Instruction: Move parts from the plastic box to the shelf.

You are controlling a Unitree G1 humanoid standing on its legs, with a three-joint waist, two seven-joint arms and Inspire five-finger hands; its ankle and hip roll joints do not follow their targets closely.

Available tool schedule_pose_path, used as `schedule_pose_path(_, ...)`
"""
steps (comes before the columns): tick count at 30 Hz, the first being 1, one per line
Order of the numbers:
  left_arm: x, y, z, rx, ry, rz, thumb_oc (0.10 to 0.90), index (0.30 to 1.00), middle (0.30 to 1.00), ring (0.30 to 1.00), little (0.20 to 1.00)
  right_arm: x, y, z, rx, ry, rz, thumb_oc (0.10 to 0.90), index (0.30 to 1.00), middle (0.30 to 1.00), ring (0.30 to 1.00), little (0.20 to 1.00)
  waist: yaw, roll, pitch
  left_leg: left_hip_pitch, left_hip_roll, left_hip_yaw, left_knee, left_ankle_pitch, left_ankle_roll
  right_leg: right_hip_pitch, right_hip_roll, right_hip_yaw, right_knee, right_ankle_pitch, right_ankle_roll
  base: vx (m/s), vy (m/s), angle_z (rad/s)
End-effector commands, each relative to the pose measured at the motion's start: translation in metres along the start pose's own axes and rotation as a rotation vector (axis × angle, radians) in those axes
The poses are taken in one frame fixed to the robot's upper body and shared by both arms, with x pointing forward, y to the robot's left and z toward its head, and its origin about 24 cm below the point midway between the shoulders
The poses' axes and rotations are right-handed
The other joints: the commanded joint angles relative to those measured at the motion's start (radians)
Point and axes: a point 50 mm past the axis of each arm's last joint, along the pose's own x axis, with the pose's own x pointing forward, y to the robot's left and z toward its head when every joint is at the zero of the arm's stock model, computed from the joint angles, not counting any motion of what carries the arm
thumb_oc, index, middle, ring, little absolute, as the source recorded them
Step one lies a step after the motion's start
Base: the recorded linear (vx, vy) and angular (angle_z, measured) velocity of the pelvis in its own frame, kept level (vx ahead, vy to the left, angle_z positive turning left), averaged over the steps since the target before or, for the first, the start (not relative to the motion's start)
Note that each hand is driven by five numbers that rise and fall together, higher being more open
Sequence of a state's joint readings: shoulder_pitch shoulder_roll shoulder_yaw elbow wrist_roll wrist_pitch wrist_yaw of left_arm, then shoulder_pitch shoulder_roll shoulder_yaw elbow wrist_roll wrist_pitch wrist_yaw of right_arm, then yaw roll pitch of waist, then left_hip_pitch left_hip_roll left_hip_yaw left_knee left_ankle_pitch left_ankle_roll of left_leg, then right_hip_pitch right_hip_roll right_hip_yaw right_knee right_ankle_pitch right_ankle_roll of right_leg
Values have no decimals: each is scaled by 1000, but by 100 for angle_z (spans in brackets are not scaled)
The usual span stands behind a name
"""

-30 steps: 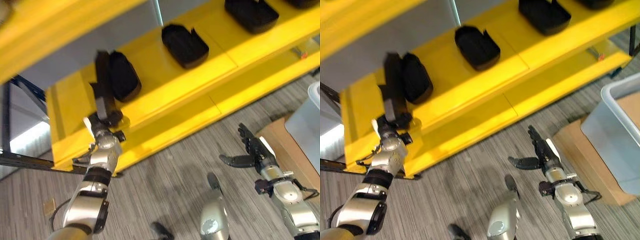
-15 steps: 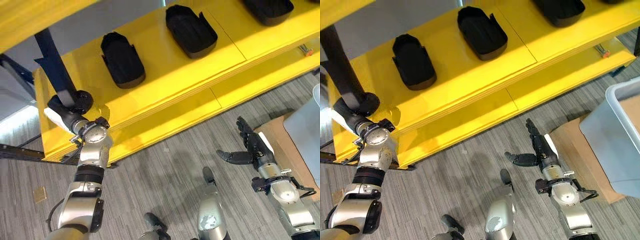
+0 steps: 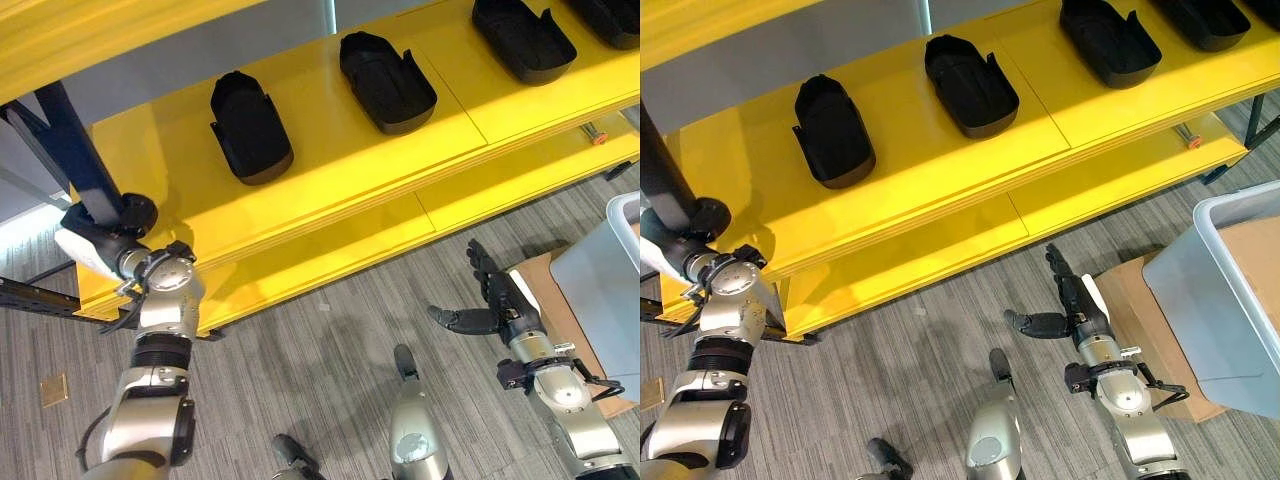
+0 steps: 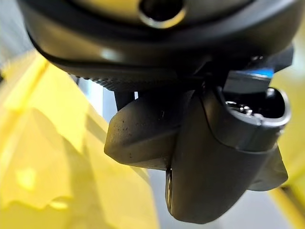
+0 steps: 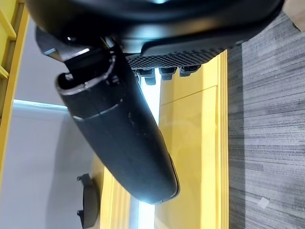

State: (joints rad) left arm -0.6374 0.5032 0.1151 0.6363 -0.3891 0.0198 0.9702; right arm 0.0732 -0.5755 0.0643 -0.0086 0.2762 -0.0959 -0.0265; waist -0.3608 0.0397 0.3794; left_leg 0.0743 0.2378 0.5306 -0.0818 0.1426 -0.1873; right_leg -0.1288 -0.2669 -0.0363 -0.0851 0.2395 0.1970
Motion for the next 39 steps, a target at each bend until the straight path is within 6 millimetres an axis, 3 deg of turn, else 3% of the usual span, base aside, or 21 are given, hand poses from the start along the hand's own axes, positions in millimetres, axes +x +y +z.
schedule_pose_path(1, 43, 20, 89, -45, -270, 88, 400, 300, 300, 300, 300, 7, -10, 52, -47, -253, 13, 900, 1000, 1000, 1000, 1000, -27, 12, -74, 15, -11, -56, 54, -125, 23, 30, 11, -2, 48, -174, 7, 0, 0, 0)
schedule_pose_path(11, 56, 20, 96, 2, -195, 164, 400, 300, 300, 300, 300, 14, -15, 63, -60, -284, 12, 900, 1000, 1000, 1000, 1000, -46, 1, -26, -46, -11, -69, 96, -141, 18, -32, 23, 32, 83, -192, -1, -4, 3, -1)
schedule_pose_path(14, 58, 20, 105, 34, -233, 177, 400, 300, 300, 300, 300, 16, -13, 65, -53, -293, 9, 900, 1000, 1000, 1000, 1000, -47, -8, -12, -68, -9, -74, 107, -145, 20, -49, 29, 41, 88, -193, -4, -26, -22, -9)
schedule_pose_path(18, 60, 19, 135, 75, -317, 216, 400, 300, 300, 300, 300, 17, -13, 72, -39, -320, 10, 900, 1000, 1000, 1000, 1000, -53, -22, 20, -103, -3, -79, 125, -148, 20, -81, 37, 54, 104, -196, -8, -6, -7, -3)
schedule_pose_path(22, 58, 16, 151, 79, -333, 229, 400, 300, 300, 300, 300, 19, -14, 76, -55, -333, 4, 900, 1000, 1000, 1000, 1000, -57, -22, 36, -123, 0, -82, 131, -147, 16, -101, 37, 60, 121, -204, -8, 0, 0, 0)
schedule_pose_path(23, 56, 12, 170, 97, -373, 244, 400, 300, 300, 300, 300, 20, -13, 81, -62, -344, 27, 900, 1000, 1000, 1000, 1000, -64, -29, 57, -152, 5, -81, 141, -145, 14, -137, 39, 65, 149, -213, -10, 0, 0, 0)
schedule_pose_path(28, 47, 4, 190, 59, -376, 263, 400, 300, 300, 300, 300, 21, -12, 89, -67, -381, 37, 900, 1000, 1000, 1000, 1000, -61, -49, 89, -209, 14, -92, 164, -142, 11, -191, 49, 63, 176, -213, -19, -39, -34, -2)
schedule_pose_path(31, 47, 6, 199, 37, -381, 283, 400, 300, 300, 300, 300, 22, -13, 95, -64, -399, 37, 900, 1000, 1000, 1000, 1000, -60, -59, 103, -234, 19, -98, 178, -141, 10, -216, 54, 63, 190, -213, -23, -12, -15, 0)
schedule_pose_path(39, 45, 6, 202, -34, -333, 328, 400, 300, 300, 300, 300, 24, -7, 98, -41, -409, 47, 900, 1000, 1000, 1000, 1000, -45, -70, 116, -260, 21, -117, 205, -148, 16, -227, 64, 52, 213, -224, -33, -8, 15, 1)
